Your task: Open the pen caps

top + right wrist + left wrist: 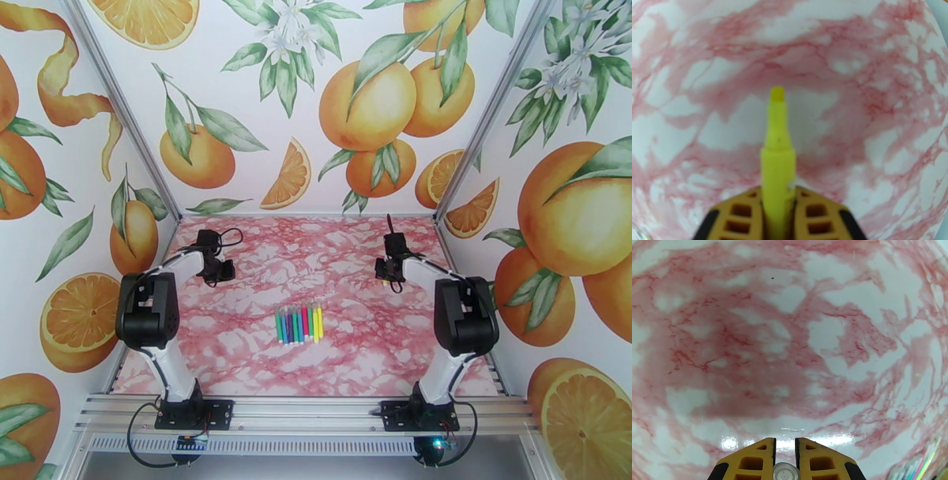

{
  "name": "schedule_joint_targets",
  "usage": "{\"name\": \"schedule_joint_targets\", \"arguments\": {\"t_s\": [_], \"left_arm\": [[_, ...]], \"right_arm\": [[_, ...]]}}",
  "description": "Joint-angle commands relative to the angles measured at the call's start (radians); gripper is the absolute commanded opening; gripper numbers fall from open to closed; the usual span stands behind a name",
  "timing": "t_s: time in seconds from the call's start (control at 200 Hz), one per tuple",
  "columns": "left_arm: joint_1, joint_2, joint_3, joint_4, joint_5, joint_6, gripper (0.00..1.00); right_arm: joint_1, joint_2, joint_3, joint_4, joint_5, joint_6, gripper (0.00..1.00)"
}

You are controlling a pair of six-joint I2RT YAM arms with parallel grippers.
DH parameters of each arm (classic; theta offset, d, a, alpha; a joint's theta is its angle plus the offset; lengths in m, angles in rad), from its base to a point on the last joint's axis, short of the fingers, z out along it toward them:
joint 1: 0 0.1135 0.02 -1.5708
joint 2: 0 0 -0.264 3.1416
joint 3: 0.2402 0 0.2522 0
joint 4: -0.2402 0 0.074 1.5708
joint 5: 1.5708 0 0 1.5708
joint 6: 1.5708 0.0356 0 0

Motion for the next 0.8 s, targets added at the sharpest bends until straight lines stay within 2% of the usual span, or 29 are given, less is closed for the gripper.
{"name": "schedule_joint_targets", "arguments": {"t_s": [0.0, 0.21, 0.6, 0.791], "left_arm": [[0.022, 0.024, 0.038, -0.025, -0.014, 0.010, 0.00], [0.040, 0.060, 0.051, -0.040, -0.005, 0.007, 0.00], [0.046, 0.094, 0.064, -0.056, -0.006, 0.016, 0.17], [0.052, 0.093, 0.062, -0.055, 0.007, 0.015, 0.22]], "right_arm": [[-0.016, 0.028, 0.025, -0.041, 0.015, -0.003, 0.02], [-0.023, 0.042, 0.031, -0.066, 0.055, -0.015, 0.06], [-0.038, 0.062, 0.034, -0.081, 0.048, -0.017, 0.17], [-0.042, 0.064, 0.036, -0.089, 0.054, -0.019, 0.19]]}}
